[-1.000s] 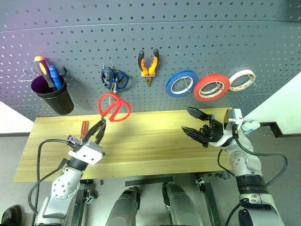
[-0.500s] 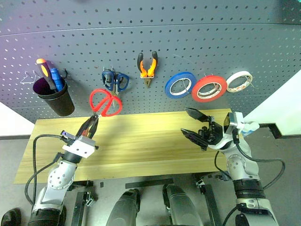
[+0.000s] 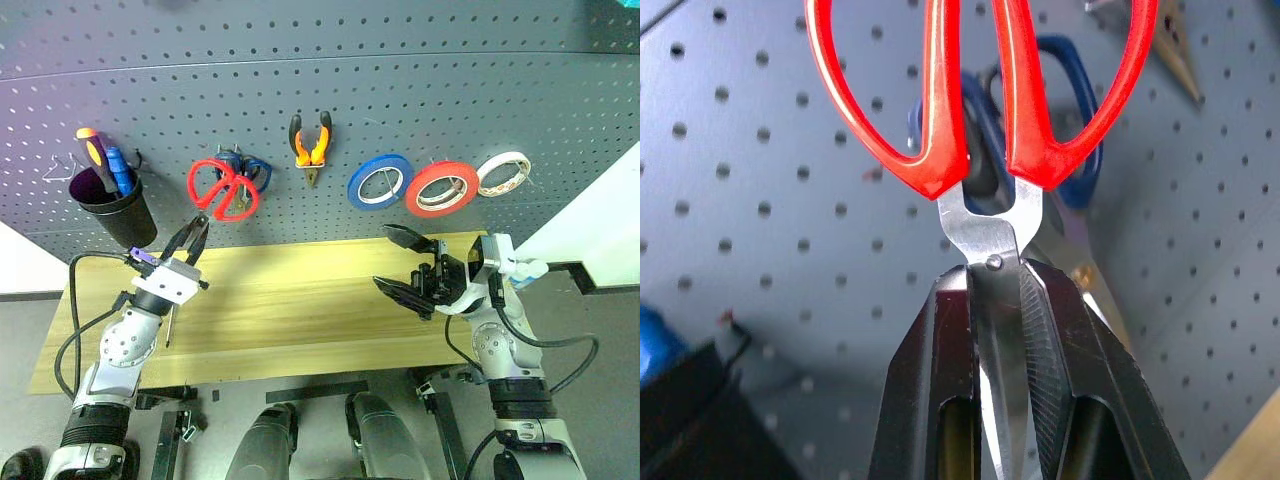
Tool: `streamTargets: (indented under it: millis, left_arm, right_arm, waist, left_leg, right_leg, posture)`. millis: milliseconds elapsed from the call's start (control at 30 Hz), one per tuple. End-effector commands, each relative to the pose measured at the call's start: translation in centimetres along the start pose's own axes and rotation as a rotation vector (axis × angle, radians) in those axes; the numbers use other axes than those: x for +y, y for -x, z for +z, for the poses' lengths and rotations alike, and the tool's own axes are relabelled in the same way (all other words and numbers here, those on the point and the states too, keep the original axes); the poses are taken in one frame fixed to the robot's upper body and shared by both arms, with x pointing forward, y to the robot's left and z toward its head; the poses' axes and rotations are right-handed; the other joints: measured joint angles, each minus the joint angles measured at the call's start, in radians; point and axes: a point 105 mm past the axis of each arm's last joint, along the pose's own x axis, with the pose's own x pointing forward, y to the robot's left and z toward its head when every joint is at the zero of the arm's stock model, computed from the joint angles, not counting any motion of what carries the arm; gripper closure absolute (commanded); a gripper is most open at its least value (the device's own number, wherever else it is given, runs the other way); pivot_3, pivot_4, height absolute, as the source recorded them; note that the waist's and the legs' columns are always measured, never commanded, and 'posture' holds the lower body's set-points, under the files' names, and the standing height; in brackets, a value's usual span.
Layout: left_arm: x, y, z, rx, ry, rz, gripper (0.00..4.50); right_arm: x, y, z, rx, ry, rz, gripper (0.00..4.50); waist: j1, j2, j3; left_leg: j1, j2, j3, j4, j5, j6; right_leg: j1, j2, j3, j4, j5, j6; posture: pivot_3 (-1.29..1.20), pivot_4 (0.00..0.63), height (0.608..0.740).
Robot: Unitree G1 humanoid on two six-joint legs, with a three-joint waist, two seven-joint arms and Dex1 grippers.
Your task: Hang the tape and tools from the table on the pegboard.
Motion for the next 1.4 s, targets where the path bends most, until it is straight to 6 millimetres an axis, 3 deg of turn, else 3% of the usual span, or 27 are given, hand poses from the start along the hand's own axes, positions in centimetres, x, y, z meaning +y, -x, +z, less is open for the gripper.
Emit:
streamTargets:
  millis: [33,333,533,667,833,1100,1400]
  left_arm:
    - [0.1,-1.1,1.2,-0.032,0.041,0.009,4.24]
    - [-0.2,-1.8,1.9,-0.024,0.039,0.007,4.24]
    - [-0.5,-1.4,0.5,0.066,0.066,0.030,4.24]
    - [-0.2,-2.1,0.7,0.060,0.055,0.043,4.24]
    - [0.1,-2.8,0.3,0.071,0.060,0.048,4.24]
    - [0.1,-3.2,0.1,0.072,0.058,0.044,4.24]
    - [-0.3,-2.7,-0.8,0.108,0.071,0.038,4.24]
  right_arm:
    - [0.0,-0.5,0.5,-0.019,0.030,0.016,0.00]
    - [0.1,-0.5,0.3,-0.002,0.025,0.023,0.00]
    - [0.9,-0.2,-0.9,0.031,0.008,0.045,0.00]
    - [2.2,0.6,-2.3,0.081,-0.011,0.069,0.00]
    - [2.2,2.2,-3.0,0.110,0.003,0.008,0.00]
    - [2.6,5.2,-2.6,0.179,0.015,-0.070,0.00]
    - [1.7,5.8,-1.8,0.185,0.032,-0.112,0.00]
  waist:
    - [-0.006,0.000,-0.001]
    - [-0.011,0.000,-0.001]
    - [-0.010,0.000,-0.001]
    - [-0.007,0.000,-0.002]
    - [-0.009,0.000,-0.003]
    - [-0.010,0.000,-0.004]
    - [-0.009,0.000,-0.004]
  left_leg:
    - [0.000,0.000,0.000,0.001,0.000,0.000]
    - [0.000,0.000,0.000,0.008,-0.001,0.001]
    - [0.000,0.000,0.001,0.008,-0.001,0.001]
    - [0.000,0.000,0.001,0.008,-0.001,0.001]
    - [0.000,-0.001,0.001,0.009,-0.001,0.001]
    - [0.000,-0.001,0.001,0.009,-0.001,0.001]
    - [0.001,-0.001,0.002,0.010,-0.001,0.001]
  right_leg:
    - [0.000,0.000,0.000,0.001,0.000,0.000]
    - [0.001,0.001,0.000,0.004,0.002,0.002]
    - [0.001,0.000,0.001,0.005,0.002,0.002]
    - [0.001,0.000,0.001,0.005,0.002,0.002]
    - [0.002,0.000,0.001,0.005,0.002,0.003]
    - [0.002,0.000,0.001,0.005,0.003,0.003]
    - [0.002,0.000,0.002,0.007,0.002,0.003]
  posture:
    - [-0.14,0.162,0.740]
    - [-0.15,0.171,0.740]
    - [-0.14,0.172,0.740]
    - [-0.14,0.172,0.740]
    - [-0.13,0.169,0.740]
    - [-0.13,0.178,0.740]
    - [-0.14,0.176,0.740]
